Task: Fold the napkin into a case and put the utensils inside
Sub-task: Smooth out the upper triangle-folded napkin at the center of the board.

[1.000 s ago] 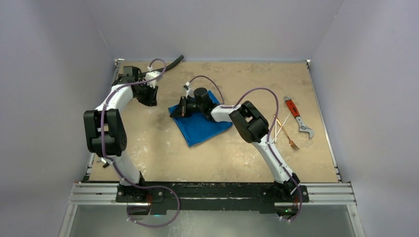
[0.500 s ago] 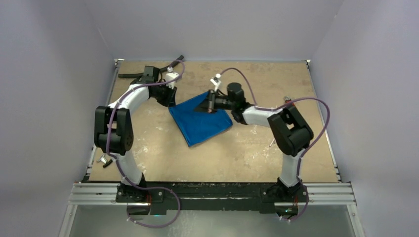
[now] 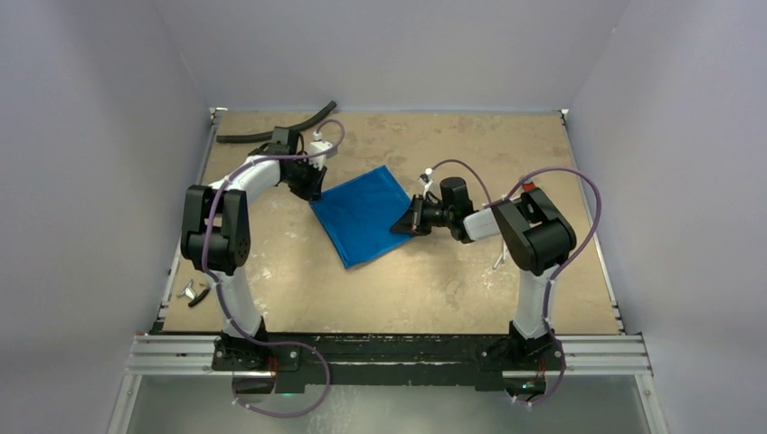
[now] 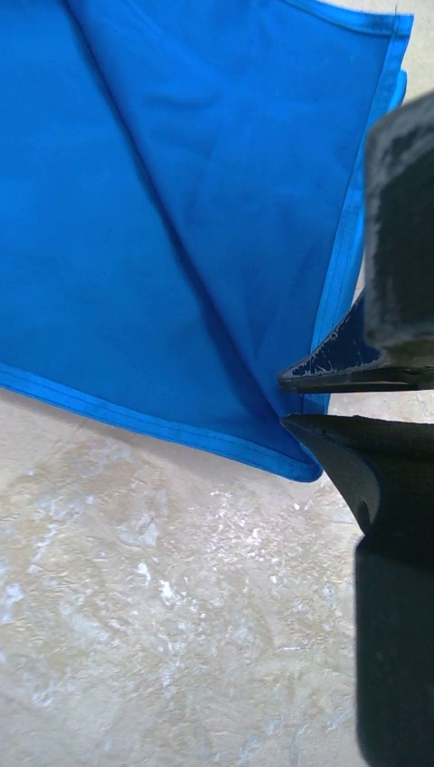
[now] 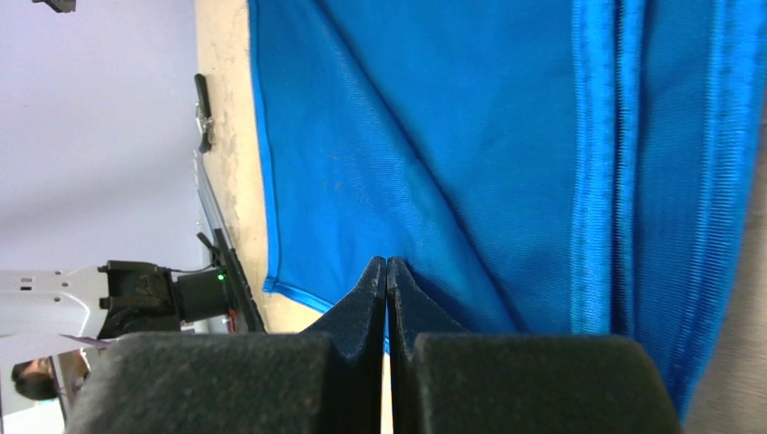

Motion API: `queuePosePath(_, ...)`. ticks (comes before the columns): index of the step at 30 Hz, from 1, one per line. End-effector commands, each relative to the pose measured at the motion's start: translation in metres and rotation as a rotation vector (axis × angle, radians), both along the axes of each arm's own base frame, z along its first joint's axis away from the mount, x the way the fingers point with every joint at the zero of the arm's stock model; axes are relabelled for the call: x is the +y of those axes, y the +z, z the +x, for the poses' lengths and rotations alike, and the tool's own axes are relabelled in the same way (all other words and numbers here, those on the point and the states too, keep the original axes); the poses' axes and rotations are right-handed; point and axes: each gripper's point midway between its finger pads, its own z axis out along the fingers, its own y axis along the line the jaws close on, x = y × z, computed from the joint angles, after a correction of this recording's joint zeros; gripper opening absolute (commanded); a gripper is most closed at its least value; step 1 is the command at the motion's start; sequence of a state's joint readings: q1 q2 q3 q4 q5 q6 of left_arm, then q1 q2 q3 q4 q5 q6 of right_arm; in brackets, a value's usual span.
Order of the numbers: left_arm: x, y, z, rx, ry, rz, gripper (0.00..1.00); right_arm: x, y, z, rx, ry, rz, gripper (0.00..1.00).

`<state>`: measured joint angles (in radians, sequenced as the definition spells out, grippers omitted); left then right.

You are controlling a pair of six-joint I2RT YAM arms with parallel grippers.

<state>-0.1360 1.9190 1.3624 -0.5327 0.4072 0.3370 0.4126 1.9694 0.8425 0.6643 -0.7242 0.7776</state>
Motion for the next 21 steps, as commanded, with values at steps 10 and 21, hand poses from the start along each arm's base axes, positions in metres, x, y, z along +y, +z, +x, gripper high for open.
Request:
queuePosePath(10, 0.021, -0.025, 0.003, -0.046, -0.001, 0.121, 0.13, -0.02, -0.025, 0.009, -0.043, -0.014, -0.081, 0.0)
queuePosePath(21, 0.015, -0.03, -0.002, -0.023, -0.003, 0.083, 0.13, -0.018, -0.003, 0.019, -0.118, 0.014, -0.1, 0.0)
